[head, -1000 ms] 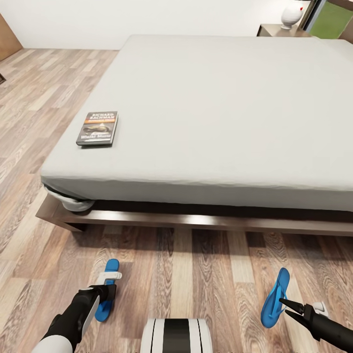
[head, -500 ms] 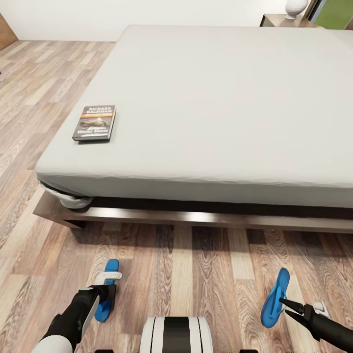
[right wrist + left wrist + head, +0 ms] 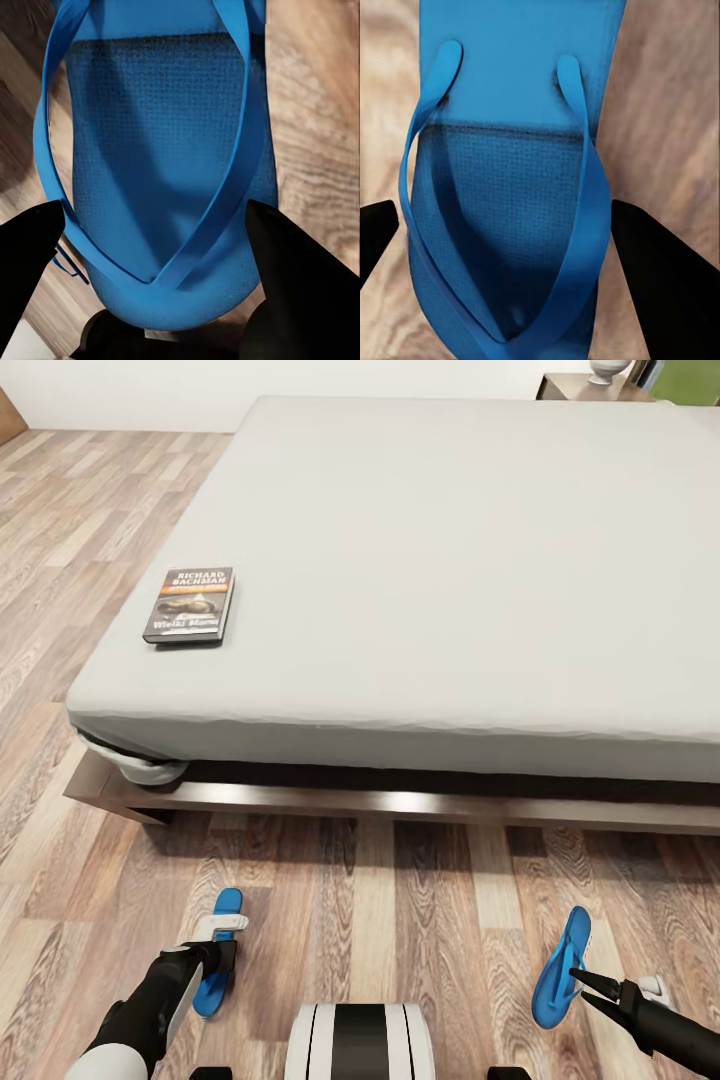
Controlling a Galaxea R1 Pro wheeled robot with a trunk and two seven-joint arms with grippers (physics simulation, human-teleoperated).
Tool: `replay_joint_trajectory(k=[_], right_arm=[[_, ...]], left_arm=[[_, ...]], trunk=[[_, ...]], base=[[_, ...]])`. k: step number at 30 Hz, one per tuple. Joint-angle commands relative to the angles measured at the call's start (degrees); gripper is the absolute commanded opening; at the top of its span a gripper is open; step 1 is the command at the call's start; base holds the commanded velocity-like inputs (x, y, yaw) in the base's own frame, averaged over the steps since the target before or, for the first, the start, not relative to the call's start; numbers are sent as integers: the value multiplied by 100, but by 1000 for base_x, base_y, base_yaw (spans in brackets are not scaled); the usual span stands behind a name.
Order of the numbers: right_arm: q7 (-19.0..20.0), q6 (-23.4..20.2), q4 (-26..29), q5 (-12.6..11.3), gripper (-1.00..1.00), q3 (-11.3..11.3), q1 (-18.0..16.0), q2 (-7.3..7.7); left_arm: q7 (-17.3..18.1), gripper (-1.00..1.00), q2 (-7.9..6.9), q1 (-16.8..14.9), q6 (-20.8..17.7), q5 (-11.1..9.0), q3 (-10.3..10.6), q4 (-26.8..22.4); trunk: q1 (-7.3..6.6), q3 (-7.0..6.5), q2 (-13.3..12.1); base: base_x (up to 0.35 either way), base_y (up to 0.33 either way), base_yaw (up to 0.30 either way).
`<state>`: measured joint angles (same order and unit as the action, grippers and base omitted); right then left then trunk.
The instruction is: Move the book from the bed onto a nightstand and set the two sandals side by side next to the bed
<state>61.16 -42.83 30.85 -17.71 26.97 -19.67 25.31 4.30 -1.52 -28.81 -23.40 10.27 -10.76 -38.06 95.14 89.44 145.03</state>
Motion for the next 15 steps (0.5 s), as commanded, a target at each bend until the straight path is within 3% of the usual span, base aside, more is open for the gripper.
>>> replay_joint_trajectory(k=[1, 10, 15], right_arm=[[10, -33, 0, -10, -100, 10, -2, 0], [10, -33, 0, -11, -100, 10, -1, 0], [10, -33, 0, -13, -100, 10, -2, 0]], left_arm=[[45, -100, 4, -2, -23, 62, -23, -8], [45, -100, 3, -2, -24, 63, -23, -14], [45, -100, 3, -2, -24, 63, -23, -15]], trunk=[[1, 3, 1], [1, 3, 1], [1, 3, 1]], base=[[213, 164, 0], [53, 48, 0], [118, 196, 0]])
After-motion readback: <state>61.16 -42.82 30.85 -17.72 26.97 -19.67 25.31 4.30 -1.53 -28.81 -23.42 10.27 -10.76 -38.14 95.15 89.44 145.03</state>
